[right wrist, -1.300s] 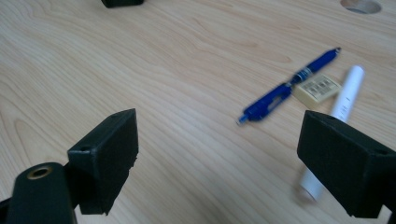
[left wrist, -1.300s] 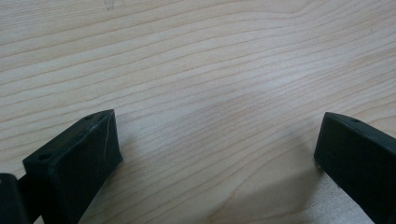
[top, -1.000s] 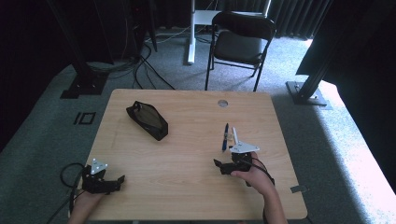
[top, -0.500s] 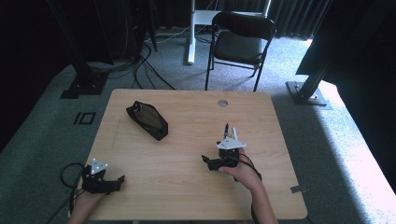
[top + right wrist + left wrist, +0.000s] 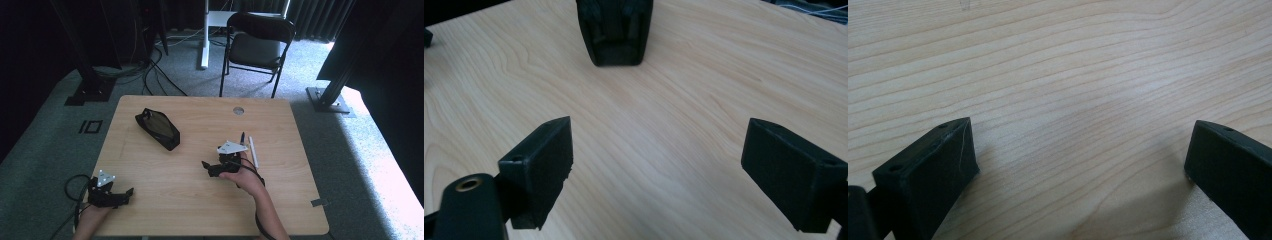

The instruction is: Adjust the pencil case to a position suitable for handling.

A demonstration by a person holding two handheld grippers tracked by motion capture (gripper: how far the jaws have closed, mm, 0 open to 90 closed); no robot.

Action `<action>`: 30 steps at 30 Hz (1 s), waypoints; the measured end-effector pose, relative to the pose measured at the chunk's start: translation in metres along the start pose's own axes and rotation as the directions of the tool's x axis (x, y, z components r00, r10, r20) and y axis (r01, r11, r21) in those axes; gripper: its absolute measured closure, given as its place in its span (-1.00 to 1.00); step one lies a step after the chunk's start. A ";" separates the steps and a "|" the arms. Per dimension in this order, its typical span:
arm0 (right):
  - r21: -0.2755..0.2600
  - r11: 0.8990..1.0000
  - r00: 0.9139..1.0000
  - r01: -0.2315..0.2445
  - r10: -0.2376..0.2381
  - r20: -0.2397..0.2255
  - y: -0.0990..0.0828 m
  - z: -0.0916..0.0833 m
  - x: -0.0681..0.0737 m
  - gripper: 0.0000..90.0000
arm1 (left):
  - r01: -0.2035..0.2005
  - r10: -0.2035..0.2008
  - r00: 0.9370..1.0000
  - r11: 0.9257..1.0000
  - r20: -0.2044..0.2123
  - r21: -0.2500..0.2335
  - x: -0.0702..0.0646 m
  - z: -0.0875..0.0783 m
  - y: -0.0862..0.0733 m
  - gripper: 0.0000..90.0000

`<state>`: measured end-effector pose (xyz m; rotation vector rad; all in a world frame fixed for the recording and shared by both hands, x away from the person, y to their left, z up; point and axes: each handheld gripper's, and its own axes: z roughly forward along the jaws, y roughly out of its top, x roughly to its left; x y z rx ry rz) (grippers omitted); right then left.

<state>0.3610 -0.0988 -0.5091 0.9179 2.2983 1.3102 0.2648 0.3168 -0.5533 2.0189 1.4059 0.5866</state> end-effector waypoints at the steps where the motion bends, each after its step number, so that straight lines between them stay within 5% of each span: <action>1: -0.002 1.000 1.000 0.002 -0.002 0.000 0.002 0.002 0.001 -0.71 | 0.000 0.000 1.000 1.000 0.000 0.000 0.000 0.000 0.000 -0.99; 30: -0.028 0.999 0.998 0.035 -0.037 -0.056 0.038 0.063 0.035 -0.71 | 0.000 0.000 1.000 1.000 0.000 0.000 0.000 0.000 0.000 -0.99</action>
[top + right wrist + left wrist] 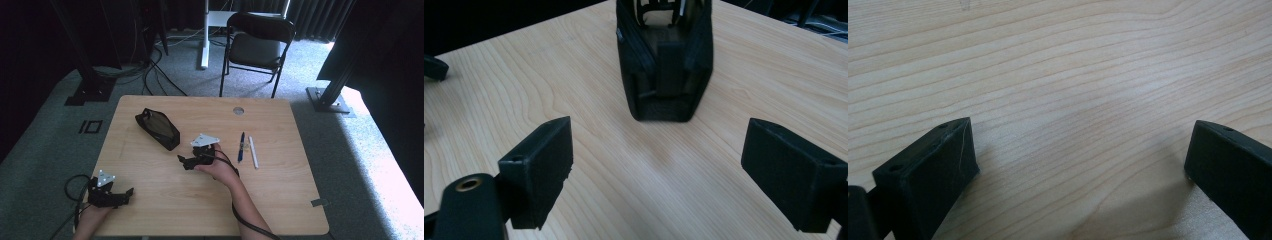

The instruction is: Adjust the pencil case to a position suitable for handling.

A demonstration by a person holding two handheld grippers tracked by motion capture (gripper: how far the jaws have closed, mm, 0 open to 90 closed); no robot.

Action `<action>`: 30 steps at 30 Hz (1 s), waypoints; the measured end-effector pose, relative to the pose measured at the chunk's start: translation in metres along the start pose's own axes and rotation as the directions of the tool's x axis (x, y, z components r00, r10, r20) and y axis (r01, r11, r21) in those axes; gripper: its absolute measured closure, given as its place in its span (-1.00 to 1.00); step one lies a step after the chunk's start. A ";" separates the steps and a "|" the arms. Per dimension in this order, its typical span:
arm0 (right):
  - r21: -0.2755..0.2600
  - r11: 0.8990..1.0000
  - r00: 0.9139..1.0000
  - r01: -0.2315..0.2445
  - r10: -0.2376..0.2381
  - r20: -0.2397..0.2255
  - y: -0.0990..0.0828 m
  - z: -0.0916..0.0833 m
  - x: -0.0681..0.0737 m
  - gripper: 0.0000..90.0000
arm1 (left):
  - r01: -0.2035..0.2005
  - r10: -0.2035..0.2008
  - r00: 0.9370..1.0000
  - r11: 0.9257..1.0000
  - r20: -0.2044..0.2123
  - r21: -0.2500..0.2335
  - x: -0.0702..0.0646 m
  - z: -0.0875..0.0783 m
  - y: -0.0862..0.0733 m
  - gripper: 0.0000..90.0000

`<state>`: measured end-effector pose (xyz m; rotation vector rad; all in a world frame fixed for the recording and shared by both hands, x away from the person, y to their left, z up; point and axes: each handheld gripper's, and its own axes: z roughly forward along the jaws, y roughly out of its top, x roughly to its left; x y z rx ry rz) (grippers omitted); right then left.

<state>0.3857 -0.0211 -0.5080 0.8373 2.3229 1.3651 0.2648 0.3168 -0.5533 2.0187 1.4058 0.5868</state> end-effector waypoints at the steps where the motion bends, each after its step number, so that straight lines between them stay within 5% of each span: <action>1: -0.003 1.000 1.000 0.002 -0.002 -0.001 0.001 0.002 0.001 -0.71 | 0.000 0.000 1.000 1.000 0.000 0.000 0.000 0.000 0.000 -0.99; 19: -0.027 1.000 0.999 -0.010 0.011 0.038 0.016 0.033 0.002 -0.67 | 0.000 0.000 1.000 1.000 0.000 0.000 0.000 0.000 0.000 -0.99; 30: -0.071 0.997 0.994 0.035 -0.027 0.104 0.027 0.043 0.004 -0.25 | 0.001 -0.001 1.000 1.000 0.000 -0.001 0.000 0.000 0.000 -0.99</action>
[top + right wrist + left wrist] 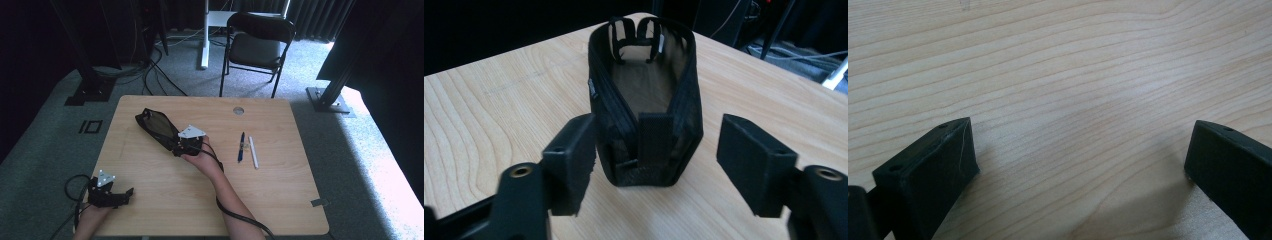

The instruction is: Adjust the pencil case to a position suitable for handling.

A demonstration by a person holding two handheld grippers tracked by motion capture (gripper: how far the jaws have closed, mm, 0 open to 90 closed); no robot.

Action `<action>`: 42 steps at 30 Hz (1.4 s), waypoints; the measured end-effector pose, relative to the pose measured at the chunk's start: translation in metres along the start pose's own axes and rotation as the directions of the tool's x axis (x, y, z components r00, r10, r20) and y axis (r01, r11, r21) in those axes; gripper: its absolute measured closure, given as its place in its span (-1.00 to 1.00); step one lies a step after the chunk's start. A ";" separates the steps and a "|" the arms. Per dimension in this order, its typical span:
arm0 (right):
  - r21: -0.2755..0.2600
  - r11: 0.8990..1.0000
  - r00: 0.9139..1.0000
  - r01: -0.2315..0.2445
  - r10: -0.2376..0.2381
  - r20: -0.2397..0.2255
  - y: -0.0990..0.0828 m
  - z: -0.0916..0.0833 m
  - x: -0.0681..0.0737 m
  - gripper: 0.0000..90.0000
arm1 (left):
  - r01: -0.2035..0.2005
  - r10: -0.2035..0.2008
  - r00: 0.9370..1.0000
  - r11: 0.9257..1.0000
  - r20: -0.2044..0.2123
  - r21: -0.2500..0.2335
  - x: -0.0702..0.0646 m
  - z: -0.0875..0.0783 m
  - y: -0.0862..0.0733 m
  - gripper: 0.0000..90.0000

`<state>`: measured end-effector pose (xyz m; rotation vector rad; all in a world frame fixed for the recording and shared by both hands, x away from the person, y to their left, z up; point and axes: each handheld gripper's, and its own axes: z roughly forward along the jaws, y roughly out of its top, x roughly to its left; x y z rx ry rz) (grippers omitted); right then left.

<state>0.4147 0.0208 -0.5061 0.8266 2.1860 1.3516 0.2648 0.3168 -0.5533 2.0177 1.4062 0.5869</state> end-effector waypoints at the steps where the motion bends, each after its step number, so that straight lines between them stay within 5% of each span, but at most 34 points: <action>1: 0.000 1.000 1.000 0.000 0.000 0.000 0.000 0.000 0.000 -0.25 | 0.000 0.000 1.000 1.000 0.000 0.000 0.000 0.000 0.000 -0.99; 4: 0.011 0.999 0.999 0.035 -0.035 0.016 0.002 0.004 0.001 -0.03 | 0.000 0.000 1.000 1.000 0.000 0.000 0.000 0.000 0.000 -0.99; 17: 0.070 0.997 1.000 -0.022 0.020 0.017 0.003 0.017 0.001 0.63 | 0.001 -0.001 1.000 1.000 0.000 0.000 0.000 0.000 0.000 -0.99; 42: 0.097 0.995 0.999 -0.022 0.025 -0.024 -0.013 -0.027 -0.006 0.63 | 0.000 0.000 1.000 1.000 0.000 -0.001 0.000 0.000 0.000 -0.99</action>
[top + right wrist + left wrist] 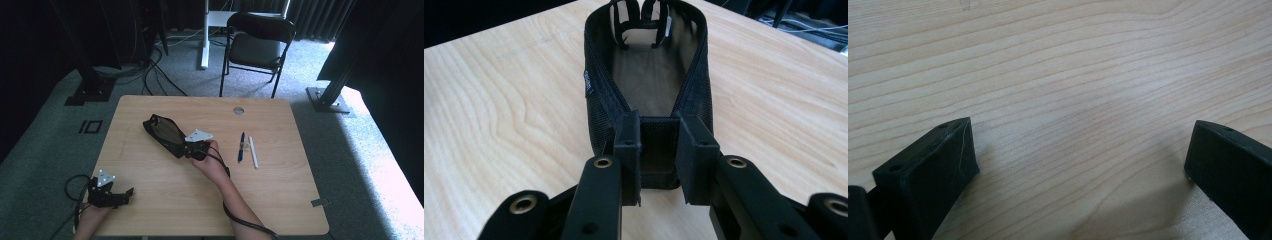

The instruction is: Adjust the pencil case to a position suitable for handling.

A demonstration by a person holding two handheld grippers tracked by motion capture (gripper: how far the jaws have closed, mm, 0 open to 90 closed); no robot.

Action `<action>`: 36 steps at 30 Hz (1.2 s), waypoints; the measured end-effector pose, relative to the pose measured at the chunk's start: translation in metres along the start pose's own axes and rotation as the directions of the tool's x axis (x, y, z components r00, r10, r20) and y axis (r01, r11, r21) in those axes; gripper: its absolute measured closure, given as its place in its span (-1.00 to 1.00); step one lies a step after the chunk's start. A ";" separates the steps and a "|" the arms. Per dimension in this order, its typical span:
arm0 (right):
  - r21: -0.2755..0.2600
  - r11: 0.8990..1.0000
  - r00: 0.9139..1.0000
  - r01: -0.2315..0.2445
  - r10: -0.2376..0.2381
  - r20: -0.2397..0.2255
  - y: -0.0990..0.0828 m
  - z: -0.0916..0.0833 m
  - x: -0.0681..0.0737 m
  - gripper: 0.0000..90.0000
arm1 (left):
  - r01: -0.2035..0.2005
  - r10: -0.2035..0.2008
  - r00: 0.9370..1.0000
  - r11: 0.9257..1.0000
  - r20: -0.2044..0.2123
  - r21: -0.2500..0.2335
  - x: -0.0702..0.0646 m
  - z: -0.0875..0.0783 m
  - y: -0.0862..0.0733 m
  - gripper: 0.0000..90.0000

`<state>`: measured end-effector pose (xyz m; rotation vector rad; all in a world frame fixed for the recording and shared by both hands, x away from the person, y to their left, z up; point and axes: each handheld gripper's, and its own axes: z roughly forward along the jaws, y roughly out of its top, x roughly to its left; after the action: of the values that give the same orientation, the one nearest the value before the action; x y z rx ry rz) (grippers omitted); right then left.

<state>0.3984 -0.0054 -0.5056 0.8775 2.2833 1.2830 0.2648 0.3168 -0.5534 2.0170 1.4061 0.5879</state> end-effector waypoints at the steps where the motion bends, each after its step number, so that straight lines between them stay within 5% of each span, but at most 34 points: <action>1: -0.003 1.000 1.000 -0.004 0.004 -0.005 -0.002 -0.003 0.000 0.63 | 0.000 0.000 1.000 1.000 0.000 0.000 0.000 0.000 0.000 -0.99; 16: -0.025 1.000 1.000 0.006 -0.006 -0.022 -0.022 -0.042 0.006 0.63 | 0.008 -0.008 1.000 1.000 -0.006 0.002 0.000 0.000 0.000 -0.99; 36: -0.007 1.000 0.999 0.006 -0.006 -0.043 -0.052 -0.089 -0.008 0.63 | 0.008 -0.008 1.000 1.000 -0.006 0.001 0.000 0.000 0.000 -0.99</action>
<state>0.3343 -0.0860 -0.5043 0.8480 2.3117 1.3188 0.2648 0.3173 -0.5534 2.0112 1.4180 0.5897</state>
